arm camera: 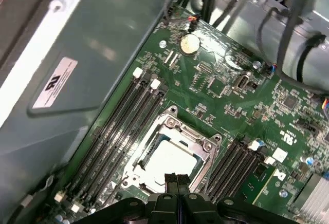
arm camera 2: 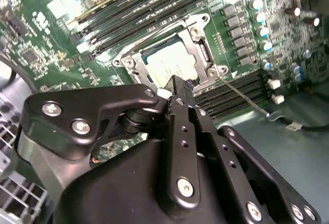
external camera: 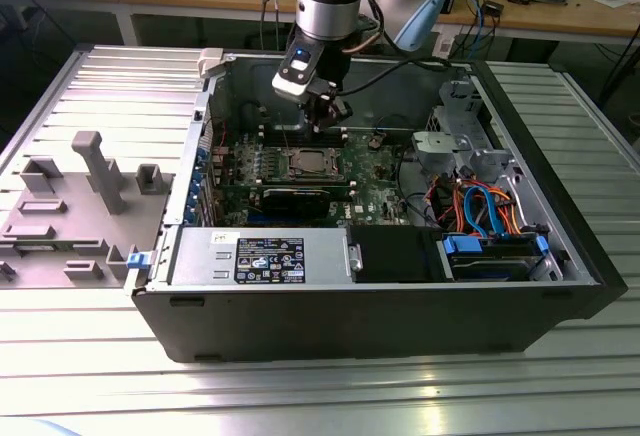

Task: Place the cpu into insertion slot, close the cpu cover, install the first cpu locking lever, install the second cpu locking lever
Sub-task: 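Install the first cpu locking lever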

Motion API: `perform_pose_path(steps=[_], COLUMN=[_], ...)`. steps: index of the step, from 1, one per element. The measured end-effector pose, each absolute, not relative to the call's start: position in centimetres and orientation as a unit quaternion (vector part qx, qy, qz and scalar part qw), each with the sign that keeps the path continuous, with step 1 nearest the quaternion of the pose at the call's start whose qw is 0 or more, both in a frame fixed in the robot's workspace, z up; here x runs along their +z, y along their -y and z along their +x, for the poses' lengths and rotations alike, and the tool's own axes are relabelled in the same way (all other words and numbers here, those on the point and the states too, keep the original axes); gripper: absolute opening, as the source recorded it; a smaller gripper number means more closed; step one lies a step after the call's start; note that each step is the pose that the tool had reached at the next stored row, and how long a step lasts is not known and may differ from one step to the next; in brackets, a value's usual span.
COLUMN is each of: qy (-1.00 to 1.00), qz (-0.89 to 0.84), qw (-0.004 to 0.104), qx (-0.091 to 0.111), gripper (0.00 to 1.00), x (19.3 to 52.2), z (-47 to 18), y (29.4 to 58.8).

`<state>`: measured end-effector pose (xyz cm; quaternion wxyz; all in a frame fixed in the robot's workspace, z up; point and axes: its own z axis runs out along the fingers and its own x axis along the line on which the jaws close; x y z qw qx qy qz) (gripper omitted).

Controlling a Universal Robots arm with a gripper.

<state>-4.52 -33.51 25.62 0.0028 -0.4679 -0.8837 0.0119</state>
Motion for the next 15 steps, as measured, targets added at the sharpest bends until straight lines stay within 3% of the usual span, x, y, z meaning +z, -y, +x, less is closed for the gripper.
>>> perform_pose_path(steps=[15], qy=[0.913], qz=[-0.408], qw=[0.002], qx=[0.013], gripper=[0.11], x=[25.62], z=[-4.53], y=[33.51])
